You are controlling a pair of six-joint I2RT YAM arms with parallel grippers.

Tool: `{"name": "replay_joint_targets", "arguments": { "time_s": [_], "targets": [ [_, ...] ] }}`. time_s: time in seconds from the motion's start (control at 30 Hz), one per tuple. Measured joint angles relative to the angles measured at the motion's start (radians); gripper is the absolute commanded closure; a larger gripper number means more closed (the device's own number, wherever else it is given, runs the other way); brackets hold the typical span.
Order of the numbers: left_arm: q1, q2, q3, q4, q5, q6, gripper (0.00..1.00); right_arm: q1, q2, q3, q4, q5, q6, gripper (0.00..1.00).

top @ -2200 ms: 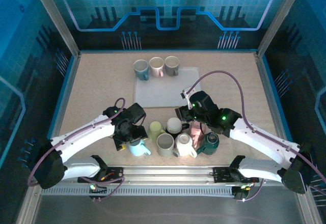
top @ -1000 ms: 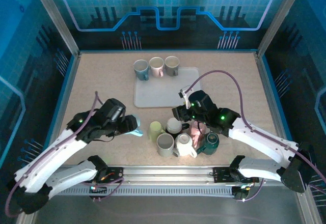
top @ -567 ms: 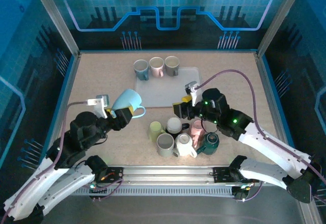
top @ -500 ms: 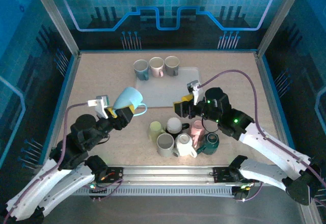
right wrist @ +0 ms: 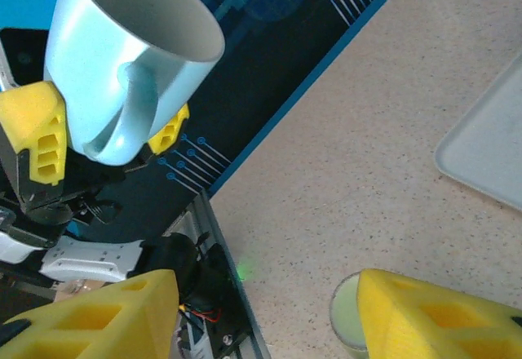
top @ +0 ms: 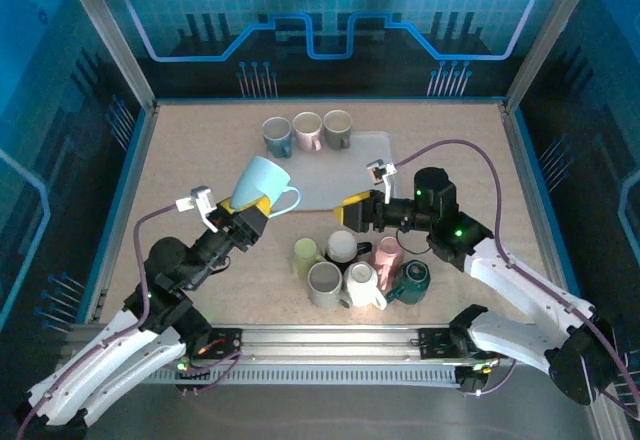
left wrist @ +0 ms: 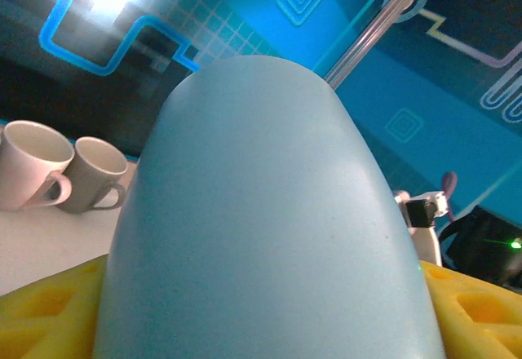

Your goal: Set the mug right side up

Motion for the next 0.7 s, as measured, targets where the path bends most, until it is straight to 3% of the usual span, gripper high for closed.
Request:
{"name": "replay_joint_targets", "arguments": {
  "time_s": [0.17,0.4,0.7],
  "targets": [
    [0.0,-0.013,-0.014,0.036,0.006,0.0,0.59,-0.025,0.002,-0.043,0.087,-0.068,0.061,0.28],
    [0.0,0.002,-0.034,0.06,0.042,0.0,0.59,-0.026,0.089,-0.065,0.286,-0.213,0.195,0.25],
    [0.0,0.065,-0.034,0.089,0.146,0.0,0.6,0.034,0.232,0.037,0.375,-0.299,0.279,0.22]
  ]
}}
